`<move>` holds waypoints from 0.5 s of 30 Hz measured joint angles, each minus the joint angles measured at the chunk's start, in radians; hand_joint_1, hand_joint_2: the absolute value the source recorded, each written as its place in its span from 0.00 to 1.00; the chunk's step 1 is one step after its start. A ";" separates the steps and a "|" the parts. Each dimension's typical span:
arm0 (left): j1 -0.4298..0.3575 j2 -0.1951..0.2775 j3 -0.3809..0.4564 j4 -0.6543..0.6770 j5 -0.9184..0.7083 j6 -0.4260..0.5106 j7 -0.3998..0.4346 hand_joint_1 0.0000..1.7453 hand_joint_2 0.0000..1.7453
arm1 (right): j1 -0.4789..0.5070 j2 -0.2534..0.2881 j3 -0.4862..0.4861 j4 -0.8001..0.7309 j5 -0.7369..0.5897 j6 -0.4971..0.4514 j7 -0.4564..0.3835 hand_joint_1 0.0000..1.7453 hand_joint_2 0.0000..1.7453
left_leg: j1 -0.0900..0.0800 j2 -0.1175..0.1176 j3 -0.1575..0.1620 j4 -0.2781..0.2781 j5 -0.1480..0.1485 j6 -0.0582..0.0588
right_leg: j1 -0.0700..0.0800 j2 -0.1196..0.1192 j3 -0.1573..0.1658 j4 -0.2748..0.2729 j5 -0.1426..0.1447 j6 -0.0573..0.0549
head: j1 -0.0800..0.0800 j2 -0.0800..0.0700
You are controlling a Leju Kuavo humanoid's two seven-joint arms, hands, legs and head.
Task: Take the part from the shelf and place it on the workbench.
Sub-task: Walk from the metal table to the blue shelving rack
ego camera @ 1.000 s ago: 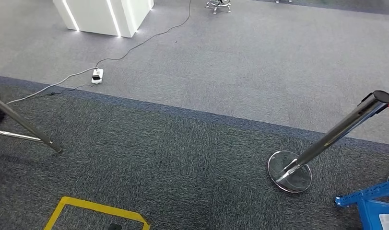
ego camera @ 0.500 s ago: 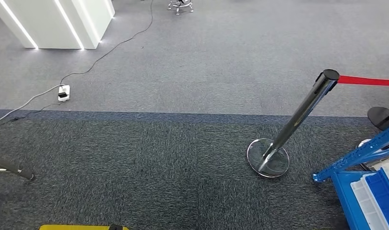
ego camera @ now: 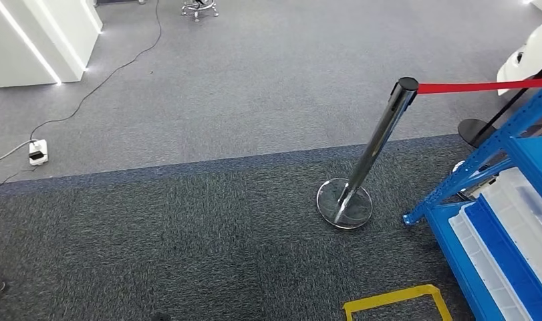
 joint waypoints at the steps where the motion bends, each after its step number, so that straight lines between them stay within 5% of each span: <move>1: 0.000 0.000 0.000 0.000 0.000 0.000 0.000 0.00 0.00 | -0.001 0.000 0.000 0.000 0.000 0.000 0.000 0.00 0.00 | -0.001 0.008 0.000 0.006 -0.006 -0.008 | 0.002 -0.012 0.022 -0.043 0.011 -0.005 | 0.000 0.000; 4: -0.003 0.000 0.000 0.000 0.000 0.000 0.000 0.00 0.00 | 0.000 0.000 -0.001 0.000 0.000 0.000 0.000 0.00 0.00 | -0.002 0.029 0.009 0.012 -0.015 -0.027 | 0.010 0.001 0.027 -0.058 0.009 -0.028 | -0.002 0.000; 6: -0.005 0.000 0.000 0.000 0.000 0.000 0.000 0.00 0.00 | 0.000 -0.001 -0.002 0.000 0.000 -0.001 0.000 0.00 0.00 | 0.003 0.007 0.007 0.034 -0.038 -0.037 | 0.008 0.019 0.028 -0.061 0.011 -0.042 | -0.003 0.000; 9: -0.002 0.000 0.000 0.000 0.000 0.000 0.000 0.00 0.00 | -0.003 0.000 -0.002 0.000 0.000 -0.001 0.000 0.00 0.00 | 0.007 -0.058 -0.066 0.200 -0.132 -0.041 | 0.009 0.049 0.028 -0.063 0.014 -0.058 | -0.003 0.000; 11: 0.001 0.000 0.000 0.000 0.000 0.000 0.000 0.00 0.00 | -0.002 0.000 -0.002 0.000 0.000 -0.001 0.000 0.00 0.00 | 0.006 -0.070 -0.117 0.301 -0.157 -0.038 | 0.015 0.075 0.029 -0.062 0.014 -0.062 | -0.003 0.000; 13: 0.002 0.000 0.000 0.000 0.000 0.000 0.000 0.00 0.00 | -0.001 0.000 -0.003 0.000 0.000 -0.001 0.000 0.00 0.00 | 0.003 -0.079 -0.108 0.259 -0.103 -0.026 | 0.020 0.104 0.033 -0.062 0.014 -0.062 | -0.003 0.000; 15: 0.002 0.001 0.000 0.000 0.000 0.000 0.000 0.00 0.00 | -0.002 0.001 -0.003 0.000 0.000 -0.001 0.000 0.00 0.00 | -0.003 -0.120 -0.057 0.124 -0.026 -0.006 | 0.023 0.130 0.034 -0.061 0.014 -0.061 | -0.002 0.000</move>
